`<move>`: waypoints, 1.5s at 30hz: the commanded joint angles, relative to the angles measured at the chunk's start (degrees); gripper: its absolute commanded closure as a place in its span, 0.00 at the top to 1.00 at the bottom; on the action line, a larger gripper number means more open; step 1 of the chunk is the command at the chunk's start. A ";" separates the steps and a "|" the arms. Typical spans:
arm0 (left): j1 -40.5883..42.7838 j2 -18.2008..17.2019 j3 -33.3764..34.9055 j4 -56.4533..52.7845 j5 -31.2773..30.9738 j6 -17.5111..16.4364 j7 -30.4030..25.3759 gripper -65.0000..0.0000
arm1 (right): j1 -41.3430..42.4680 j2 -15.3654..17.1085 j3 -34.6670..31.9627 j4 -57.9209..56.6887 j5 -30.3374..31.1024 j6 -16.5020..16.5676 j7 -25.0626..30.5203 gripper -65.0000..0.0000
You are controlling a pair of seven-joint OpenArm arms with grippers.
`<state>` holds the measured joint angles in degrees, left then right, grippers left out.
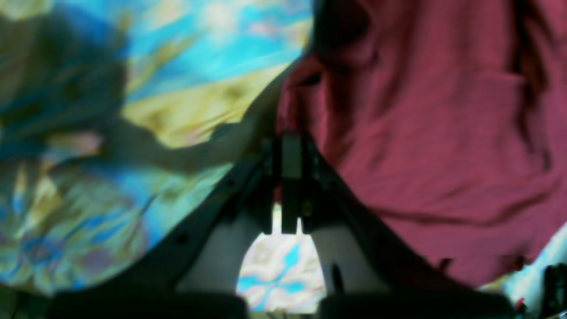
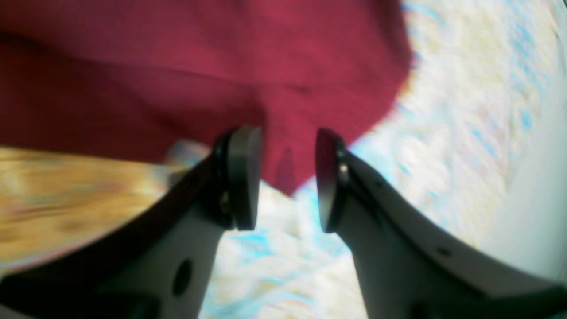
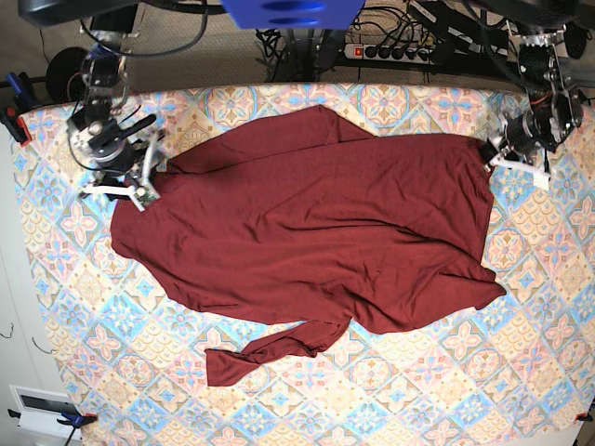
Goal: Layout the t-shirt on the table in an organized manner, then fold the t-shirt properly
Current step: 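Release the right gripper and move it to the shirt's collar end, then move the left gripper beside the right gripper at the collar end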
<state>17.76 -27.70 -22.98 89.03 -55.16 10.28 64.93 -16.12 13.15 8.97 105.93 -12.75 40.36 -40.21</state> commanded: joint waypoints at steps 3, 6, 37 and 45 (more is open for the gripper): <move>-0.04 -1.44 -0.62 0.68 -0.10 -0.04 -0.27 0.00 | -3.35 0.61 -2.86 3.21 0.58 -0.36 1.22 0.31; 0.13 -1.44 -0.62 0.68 -0.10 -0.04 -0.27 0.00 | -6.61 0.79 -6.73 4.44 0.58 -0.36 1.39 0.31; 2.94 -1.53 -0.62 0.77 -0.10 0.22 5.27 0.20 | -0.72 0.88 -39.79 5.50 0.31 -0.36 -0.37 0.32; 4.35 -1.62 -0.71 0.86 -1.15 0.05 7.65 0.21 | -0.72 0.88 -39.43 5.50 0.31 -0.36 -0.37 0.32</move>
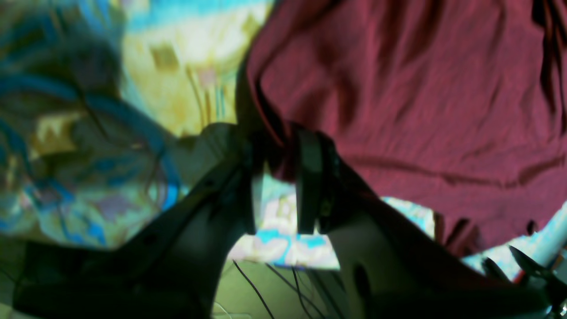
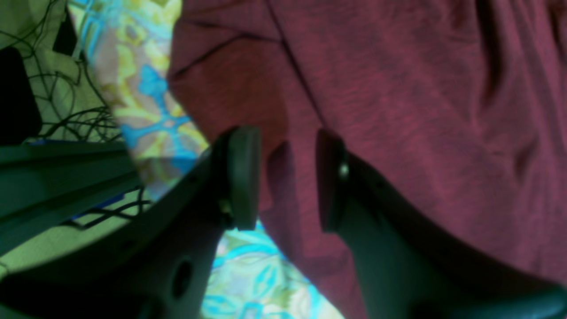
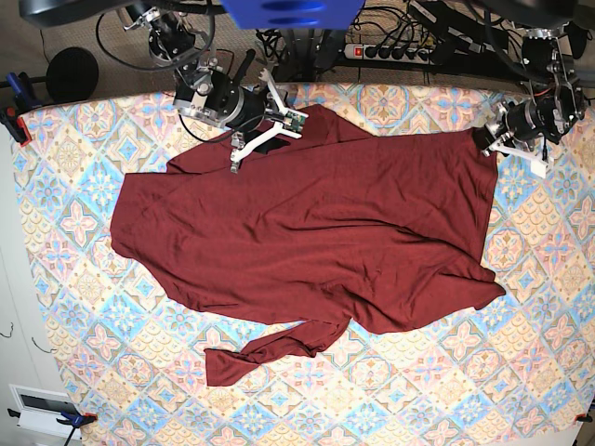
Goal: Layout the t-shirt on the table in an organized manner, then fold the t-shirt properly
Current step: 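Move the left gripper beside the right gripper at the collar end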
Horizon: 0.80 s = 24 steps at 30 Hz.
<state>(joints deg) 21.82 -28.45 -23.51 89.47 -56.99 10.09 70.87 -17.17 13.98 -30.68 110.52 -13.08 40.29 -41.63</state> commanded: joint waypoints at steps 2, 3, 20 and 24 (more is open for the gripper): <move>1.25 -0.96 -0.19 0.42 -1.34 0.24 2.05 0.21 | 0.33 0.04 0.39 0.91 0.64 -0.29 1.06 0.32; 1.87 -1.05 -0.19 0.42 -2.57 0.24 2.05 0.21 | 0.42 0.04 0.39 0.91 0.64 -0.29 1.14 0.32; 8.81 4.05 7.64 16.86 -10.83 0.24 2.05 0.21 | 2.00 0.48 1.53 0.91 0.64 -0.29 1.14 0.31; 5.74 7.13 16.08 16.86 -10.66 0.24 2.05 0.21 | 1.74 0.48 6.72 0.91 0.64 -0.29 1.23 0.31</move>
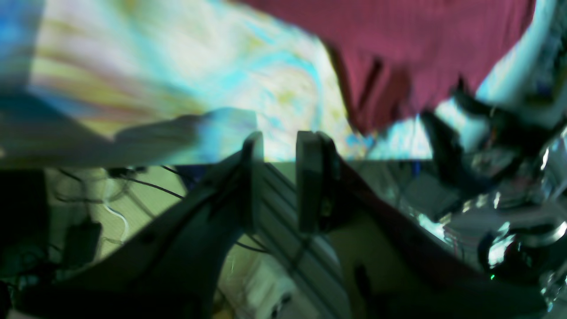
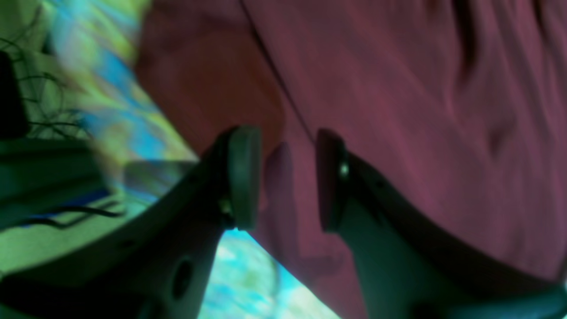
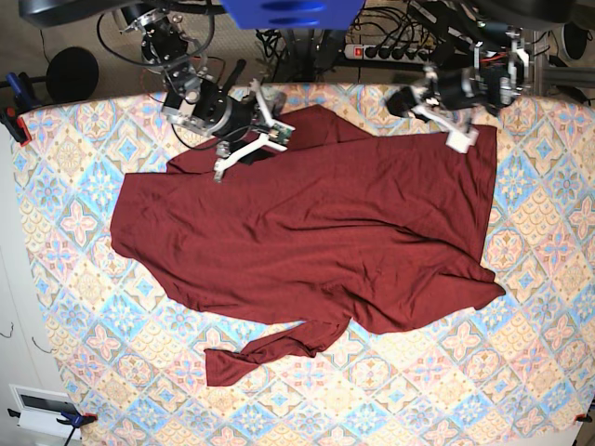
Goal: Layout the t-shirt on the table in an organized manner, then fold the t-shirt properly
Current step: 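Move the left gripper beside the right gripper at the collar end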
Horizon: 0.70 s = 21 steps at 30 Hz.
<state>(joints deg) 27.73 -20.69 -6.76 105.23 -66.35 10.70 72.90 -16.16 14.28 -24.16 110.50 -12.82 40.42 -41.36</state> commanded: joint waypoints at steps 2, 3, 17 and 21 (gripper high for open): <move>-1.84 0.69 4.61 1.01 -1.04 -0.37 -0.33 0.21 | 0.65 0.18 3.55 0.93 0.38 -0.42 0.97 0.31; -2.71 1.48 5.67 0.92 -0.95 -0.37 -0.33 0.21 | 0.65 0.18 4.60 0.93 0.38 -0.42 0.97 0.31; -8.17 11.41 12.35 -4.35 7.58 -0.19 -0.33 0.82 | 0.56 0.18 8.56 1.02 0.38 -0.42 1.06 0.31; -8.34 12.29 12.17 -4.44 7.67 -0.19 -0.33 0.81 | 0.56 0.18 8.56 1.11 0.38 -0.42 1.06 0.31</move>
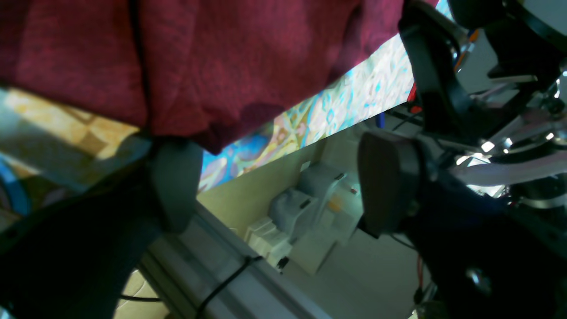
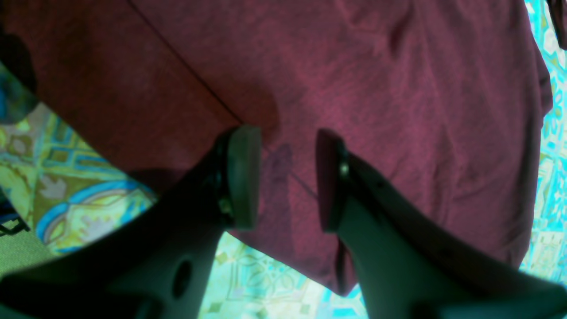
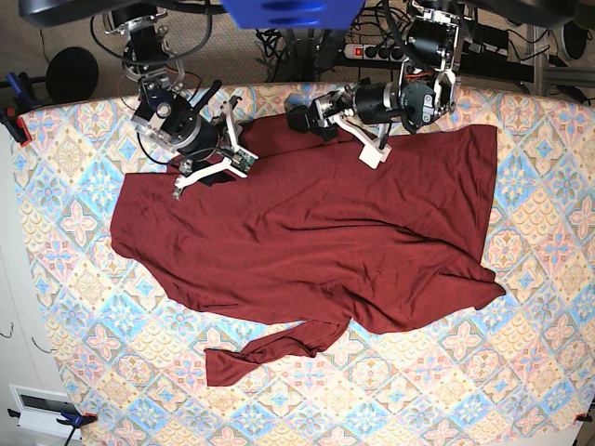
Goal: Layout the t-shirt on the table in an organized manner, then fold the t-shirt properly
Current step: 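Move the left gripper beside the right gripper at the collar end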
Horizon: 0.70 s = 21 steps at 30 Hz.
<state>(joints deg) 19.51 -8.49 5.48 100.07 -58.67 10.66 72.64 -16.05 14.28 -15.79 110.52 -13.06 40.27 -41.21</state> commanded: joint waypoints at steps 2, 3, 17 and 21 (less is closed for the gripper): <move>-0.12 0.27 -0.33 0.63 0.26 -0.15 -0.16 0.79 | 0.45 0.18 0.19 1.08 0.62 -0.27 0.90 0.31; -0.12 0.45 -0.33 0.63 1.05 -0.15 -0.16 0.77 | 0.45 0.27 0.19 1.08 0.62 -0.27 0.90 0.31; -1.27 6.07 0.11 -5.52 16.26 6.71 -1.39 0.43 | 0.45 1.41 0.28 1.44 0.62 -0.27 0.99 0.31; 0.67 7.48 0.11 -2.62 19.42 7.23 -1.39 0.45 | 0.45 1.50 0.28 1.44 0.62 -0.27 0.99 0.31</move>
<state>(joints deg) 19.35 -1.02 5.19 98.17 -44.51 16.16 71.22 -16.05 15.49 -15.70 110.69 -13.06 40.27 -41.23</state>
